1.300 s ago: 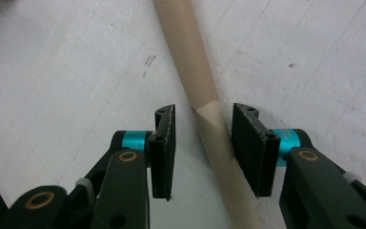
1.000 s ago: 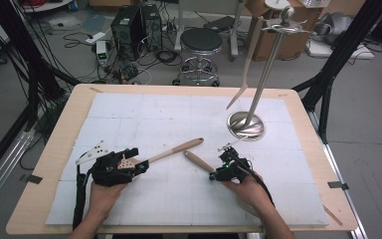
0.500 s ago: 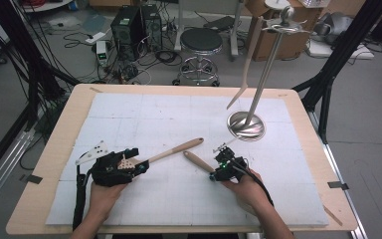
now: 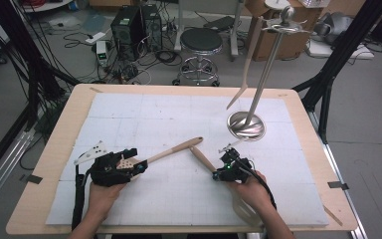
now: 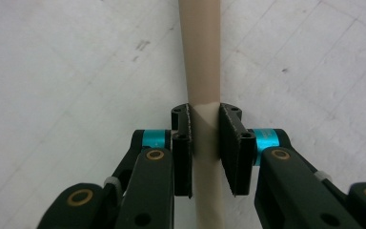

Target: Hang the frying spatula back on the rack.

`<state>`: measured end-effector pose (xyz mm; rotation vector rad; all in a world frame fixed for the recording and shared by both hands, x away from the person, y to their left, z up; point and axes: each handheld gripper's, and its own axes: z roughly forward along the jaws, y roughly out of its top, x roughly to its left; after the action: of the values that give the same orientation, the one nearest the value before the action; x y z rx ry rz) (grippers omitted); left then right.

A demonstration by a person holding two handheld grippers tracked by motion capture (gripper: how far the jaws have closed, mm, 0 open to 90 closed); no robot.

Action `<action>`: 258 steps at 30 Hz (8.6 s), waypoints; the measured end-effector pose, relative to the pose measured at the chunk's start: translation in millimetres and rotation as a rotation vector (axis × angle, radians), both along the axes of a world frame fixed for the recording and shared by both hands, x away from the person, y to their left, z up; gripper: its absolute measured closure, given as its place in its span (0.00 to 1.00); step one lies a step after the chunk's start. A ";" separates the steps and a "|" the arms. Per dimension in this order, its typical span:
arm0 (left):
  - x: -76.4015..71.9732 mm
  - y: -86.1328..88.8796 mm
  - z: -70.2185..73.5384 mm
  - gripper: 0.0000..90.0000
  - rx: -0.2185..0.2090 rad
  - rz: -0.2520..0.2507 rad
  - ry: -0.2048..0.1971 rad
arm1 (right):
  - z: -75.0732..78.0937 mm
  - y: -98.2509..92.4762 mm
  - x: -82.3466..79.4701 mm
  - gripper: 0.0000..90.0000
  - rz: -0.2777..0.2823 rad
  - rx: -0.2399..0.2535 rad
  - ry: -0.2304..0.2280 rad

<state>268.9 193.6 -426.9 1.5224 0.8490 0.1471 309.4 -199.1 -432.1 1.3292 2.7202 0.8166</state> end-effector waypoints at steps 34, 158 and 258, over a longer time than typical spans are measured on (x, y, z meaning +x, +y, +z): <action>0.1 0.3 1.0 0.28 -0.003 0.004 -0.008 | -4.5 -54.3 -1.8 0.85 -0.180 0.296 -0.066; 0.3 0.9 1.7 0.28 -0.015 0.002 -0.013 | 127.1 -111.7 -0.1 0.86 -0.346 0.537 -0.440; -2.2 4.5 3.0 0.28 -0.017 0.007 -0.019 | 160.8 -132.0 22.9 0.30 -0.490 0.723 -0.549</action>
<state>266.7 198.2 -423.9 1.4998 0.8389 0.1591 332.3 -331.1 -271.3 1.4538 1.6267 1.8352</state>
